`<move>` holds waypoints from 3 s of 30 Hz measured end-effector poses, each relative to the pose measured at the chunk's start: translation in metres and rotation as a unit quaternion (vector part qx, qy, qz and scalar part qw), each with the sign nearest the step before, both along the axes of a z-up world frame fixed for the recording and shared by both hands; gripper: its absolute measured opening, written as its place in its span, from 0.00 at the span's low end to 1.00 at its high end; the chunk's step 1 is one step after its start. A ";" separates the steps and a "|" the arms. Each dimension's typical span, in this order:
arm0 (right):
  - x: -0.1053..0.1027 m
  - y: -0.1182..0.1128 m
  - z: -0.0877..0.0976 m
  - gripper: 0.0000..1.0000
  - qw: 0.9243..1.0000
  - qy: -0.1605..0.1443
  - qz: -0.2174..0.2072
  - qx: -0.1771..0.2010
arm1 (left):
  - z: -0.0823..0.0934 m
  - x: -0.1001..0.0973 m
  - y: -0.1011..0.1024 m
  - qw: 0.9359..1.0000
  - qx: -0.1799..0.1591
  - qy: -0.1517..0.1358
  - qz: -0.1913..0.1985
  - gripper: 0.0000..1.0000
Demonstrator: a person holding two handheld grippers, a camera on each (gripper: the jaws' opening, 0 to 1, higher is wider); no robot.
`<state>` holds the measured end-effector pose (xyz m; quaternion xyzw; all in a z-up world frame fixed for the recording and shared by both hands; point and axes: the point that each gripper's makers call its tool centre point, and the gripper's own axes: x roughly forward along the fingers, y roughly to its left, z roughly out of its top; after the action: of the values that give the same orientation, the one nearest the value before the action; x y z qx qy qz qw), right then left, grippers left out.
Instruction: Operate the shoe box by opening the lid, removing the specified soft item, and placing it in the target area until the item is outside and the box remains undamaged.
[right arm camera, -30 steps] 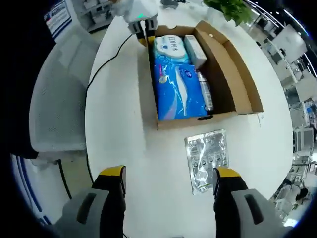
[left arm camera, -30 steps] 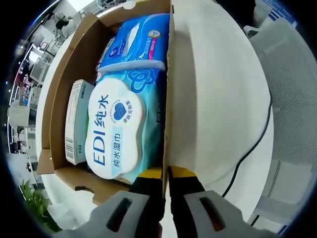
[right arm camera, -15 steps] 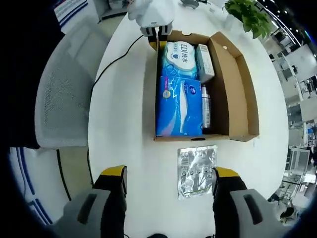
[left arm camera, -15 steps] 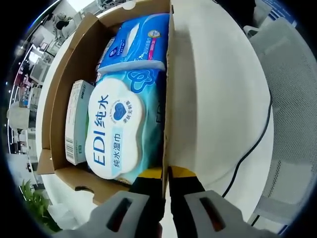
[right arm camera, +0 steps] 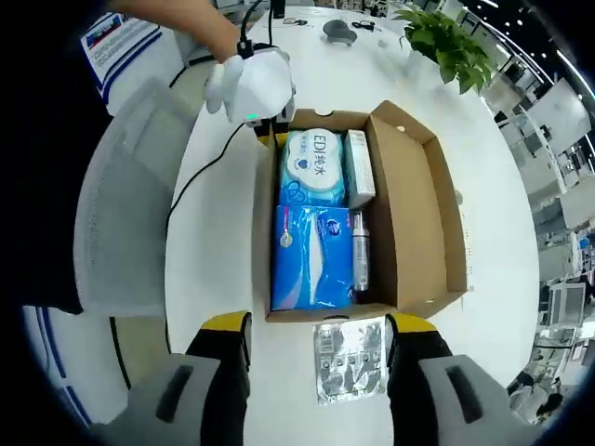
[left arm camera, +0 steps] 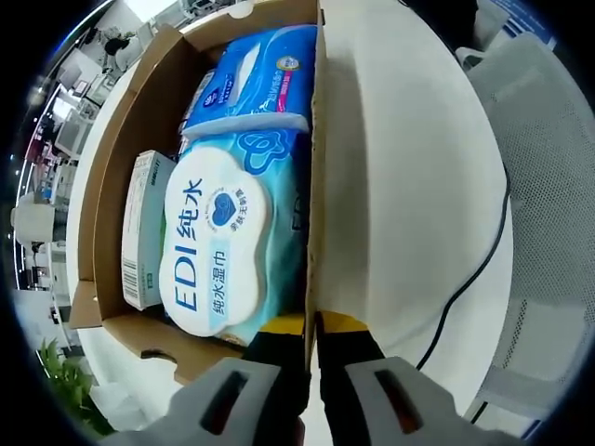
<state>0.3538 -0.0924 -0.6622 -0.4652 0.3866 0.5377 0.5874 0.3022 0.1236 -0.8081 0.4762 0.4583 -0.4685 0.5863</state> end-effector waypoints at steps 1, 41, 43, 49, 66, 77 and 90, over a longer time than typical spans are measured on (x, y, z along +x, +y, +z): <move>0.000 0.003 -0.002 0.56 1.000 0.004 -0.003 0.004 | 0.000 0.000 0.000 1.000 0.000 0.000 0.000 0.01; 0.015 0.021 -0.124 0.76 0.987 0.098 -0.120 -0.033 | -0.002 -0.002 -0.003 1.000 -0.003 -0.008 0.002 0.02; 0.015 0.021 -0.129 0.75 0.988 0.095 -0.119 -0.041 | -0.003 -0.002 -0.004 1.000 -0.003 -0.007 0.004 0.02; 0.010 0.027 -0.143 0.70 0.986 0.106 -0.121 -0.051 | -0.003 -0.003 -0.004 1.000 -0.003 -0.009 0.003 0.02; 0.004 0.033 -0.144 0.65 0.990 0.094 -0.092 -0.058 | -0.003 -0.003 -0.003 1.000 -0.001 -0.007 0.004 0.02; 0.007 0.032 -0.155 0.67 0.988 0.104 -0.096 -0.062 | -0.003 -0.002 -0.003 1.000 -0.001 -0.008 0.004 0.02; 0.005 0.032 -0.152 0.56 0.989 0.099 -0.077 -0.082 | -0.004 -0.003 -0.004 1.000 -0.002 -0.008 0.003 0.02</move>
<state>0.3586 -0.0607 -0.8146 -0.4253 0.5200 0.5005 0.5461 0.2994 0.1196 -0.8121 0.4776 0.4538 -0.4639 0.5922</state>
